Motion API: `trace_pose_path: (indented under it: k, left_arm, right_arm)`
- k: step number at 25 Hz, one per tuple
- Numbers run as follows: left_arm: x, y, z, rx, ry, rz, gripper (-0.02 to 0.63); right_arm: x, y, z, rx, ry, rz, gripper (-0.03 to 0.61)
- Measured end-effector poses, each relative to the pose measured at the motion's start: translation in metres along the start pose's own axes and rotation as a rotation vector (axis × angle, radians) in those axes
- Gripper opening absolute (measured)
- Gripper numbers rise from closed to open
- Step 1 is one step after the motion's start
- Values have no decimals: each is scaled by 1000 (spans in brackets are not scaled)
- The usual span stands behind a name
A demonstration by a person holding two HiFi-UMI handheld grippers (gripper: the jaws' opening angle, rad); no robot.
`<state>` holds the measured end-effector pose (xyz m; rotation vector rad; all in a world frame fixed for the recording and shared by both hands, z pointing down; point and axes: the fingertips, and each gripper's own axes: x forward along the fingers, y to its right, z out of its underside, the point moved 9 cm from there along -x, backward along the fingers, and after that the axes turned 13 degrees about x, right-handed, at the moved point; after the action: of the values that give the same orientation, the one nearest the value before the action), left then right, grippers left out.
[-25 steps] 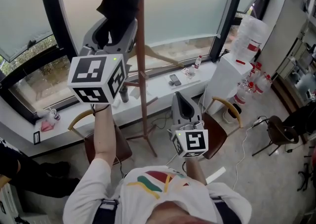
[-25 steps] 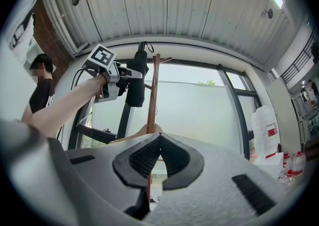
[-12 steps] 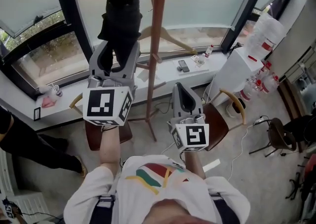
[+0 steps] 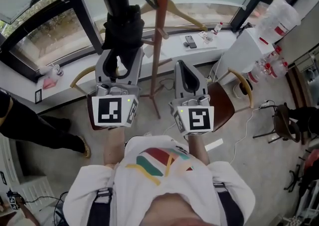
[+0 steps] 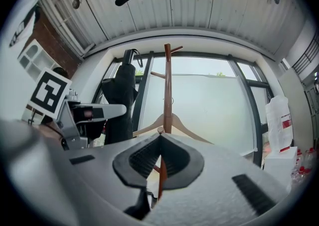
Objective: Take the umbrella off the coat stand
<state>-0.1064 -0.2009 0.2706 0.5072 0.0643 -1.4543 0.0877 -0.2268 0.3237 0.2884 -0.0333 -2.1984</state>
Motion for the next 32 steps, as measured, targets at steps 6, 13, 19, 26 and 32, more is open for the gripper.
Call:
trace_pose_path:
  k: [6,13,19,26,32]
  left_arm:
    - [-21,20,30,2,-1,-7,216]
    - [-32,28,58,-30,-71,0,216]
    - [-33,28,68,-46,-104,9,216]
    - [-32,26,69,-48,-97,8,216]
    - [-34,25,70,-57,-103,8,216]
  right_arm:
    - [-4,0,13,-10,-14,15,0]
    - [2,-4,20,-20,-38,9,0]
    - [4,-5,30,-17,-69,23,0]
    - [5,-3,31,-23,-73,30,0]
    - [1,-2,32,-28,-77,43,0]
